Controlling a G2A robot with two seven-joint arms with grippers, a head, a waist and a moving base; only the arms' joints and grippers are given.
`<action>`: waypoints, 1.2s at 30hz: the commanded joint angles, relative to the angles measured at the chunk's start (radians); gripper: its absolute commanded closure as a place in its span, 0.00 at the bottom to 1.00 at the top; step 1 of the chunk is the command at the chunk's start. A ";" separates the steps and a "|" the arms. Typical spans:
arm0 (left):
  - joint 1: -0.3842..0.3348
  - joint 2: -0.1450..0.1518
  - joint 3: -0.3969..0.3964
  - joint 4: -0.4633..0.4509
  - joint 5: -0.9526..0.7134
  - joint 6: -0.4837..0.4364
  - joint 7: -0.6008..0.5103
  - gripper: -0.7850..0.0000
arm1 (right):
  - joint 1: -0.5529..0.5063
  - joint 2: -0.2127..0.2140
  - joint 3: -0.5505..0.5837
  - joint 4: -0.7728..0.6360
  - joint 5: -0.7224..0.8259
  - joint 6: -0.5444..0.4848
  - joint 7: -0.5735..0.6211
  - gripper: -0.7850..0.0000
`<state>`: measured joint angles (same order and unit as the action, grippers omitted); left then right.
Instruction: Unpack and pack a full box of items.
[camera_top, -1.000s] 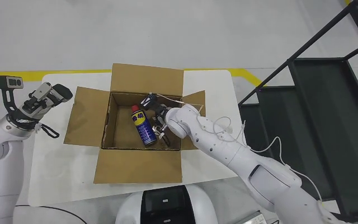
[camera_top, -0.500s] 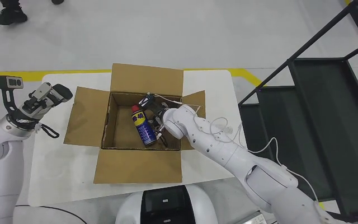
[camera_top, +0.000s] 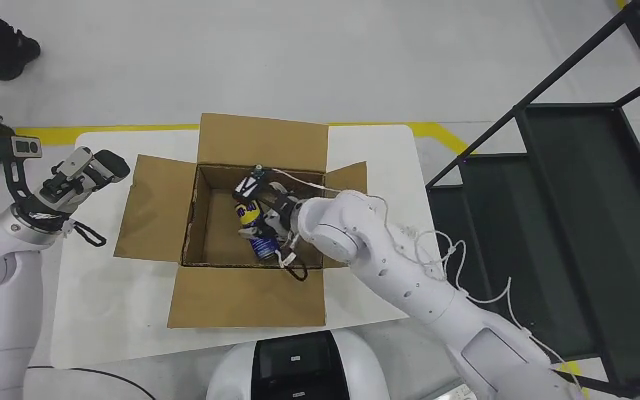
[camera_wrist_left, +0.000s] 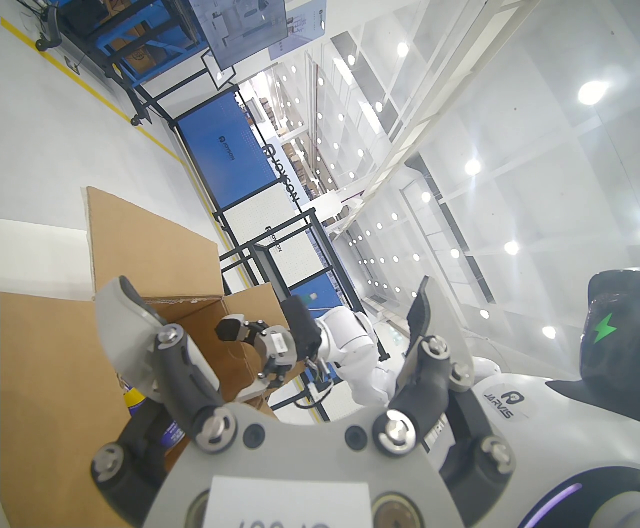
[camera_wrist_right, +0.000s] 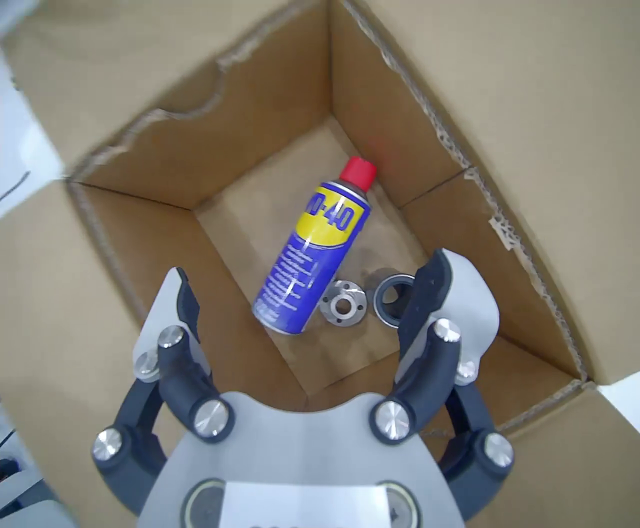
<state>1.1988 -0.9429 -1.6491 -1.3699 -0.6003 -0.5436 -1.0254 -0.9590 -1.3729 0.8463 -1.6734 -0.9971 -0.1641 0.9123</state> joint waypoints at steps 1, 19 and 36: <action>0.000 0.000 0.000 0.000 0.000 0.000 0.000 0.00 | -0.038 0.012 0.045 -0.059 0.065 -0.067 -0.001 0.00; 0.007 0.004 -0.002 -0.012 0.028 0.032 -0.022 0.00 | -0.223 0.065 0.322 -0.182 0.495 -0.198 -0.008 0.00; 0.007 0.004 -0.002 -0.012 0.028 0.032 -0.022 0.00 | -0.223 0.065 0.322 -0.182 0.495 -0.198 -0.008 0.00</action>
<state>1.2057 -0.9390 -1.6512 -1.3814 -0.5724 -0.5120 -1.0473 -1.1824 -1.3080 1.1680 -1.8556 -0.5032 -0.3625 0.9046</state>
